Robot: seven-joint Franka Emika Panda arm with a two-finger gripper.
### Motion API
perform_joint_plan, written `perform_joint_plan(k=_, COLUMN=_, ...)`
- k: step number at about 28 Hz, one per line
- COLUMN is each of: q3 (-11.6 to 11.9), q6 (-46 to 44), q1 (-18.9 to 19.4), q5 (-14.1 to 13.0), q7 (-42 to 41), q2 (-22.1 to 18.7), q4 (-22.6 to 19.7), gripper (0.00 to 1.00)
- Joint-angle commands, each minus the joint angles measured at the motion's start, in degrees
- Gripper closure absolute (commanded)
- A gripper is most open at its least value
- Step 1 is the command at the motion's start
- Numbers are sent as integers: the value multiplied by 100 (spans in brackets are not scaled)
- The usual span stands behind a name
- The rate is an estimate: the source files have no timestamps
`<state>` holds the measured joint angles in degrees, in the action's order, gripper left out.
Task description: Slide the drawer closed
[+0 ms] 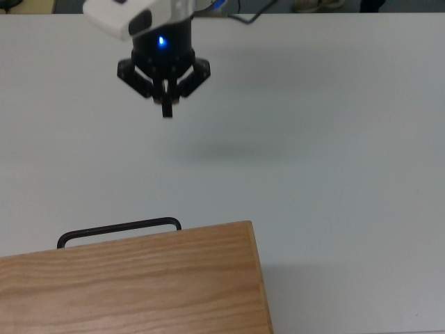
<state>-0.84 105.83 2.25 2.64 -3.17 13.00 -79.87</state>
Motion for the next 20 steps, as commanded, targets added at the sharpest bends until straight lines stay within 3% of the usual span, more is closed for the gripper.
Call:
perform_joint_plan(k=1, q3=14, q6=-1028, q1=21, q5=-88, q7=114, q2=-298, q4=77, gripper=100)
perform_joint_plan(k=6, q3=32, q6=-1468, q1=21, q5=-79, q7=220, q2=-562, q4=77, gripper=100)
perform_joint_plan(k=10, q3=32, q6=-1724, q1=21, q5=-79, q7=194, q2=-720, q4=86, gripper=94)
perform_joint_plan(k=11, q3=32, q6=-1759, q1=21, q5=-88, q7=194, q2=-746, q4=86, gripper=86)
perform_joint_plan(k=12, q3=32, q6=-1785, q1=21, q5=-88, q7=211, q2=-746, q4=77, gripper=68)
perform_joint_plan(k=13, q3=32, q6=-1855, q1=21, q5=-88, q7=229, q2=-755, q4=77, gripper=15)
perform_joint_plan(k=14, q3=32, q6=-1908, q1=21, q5=-88, q7=229, q2=-781, q4=77, gripper=0)
perform_joint_plan(k=20, q3=32, q6=-2049, q1=21, q5=-79, q7=229, q2=-878, q4=86, gripper=0)
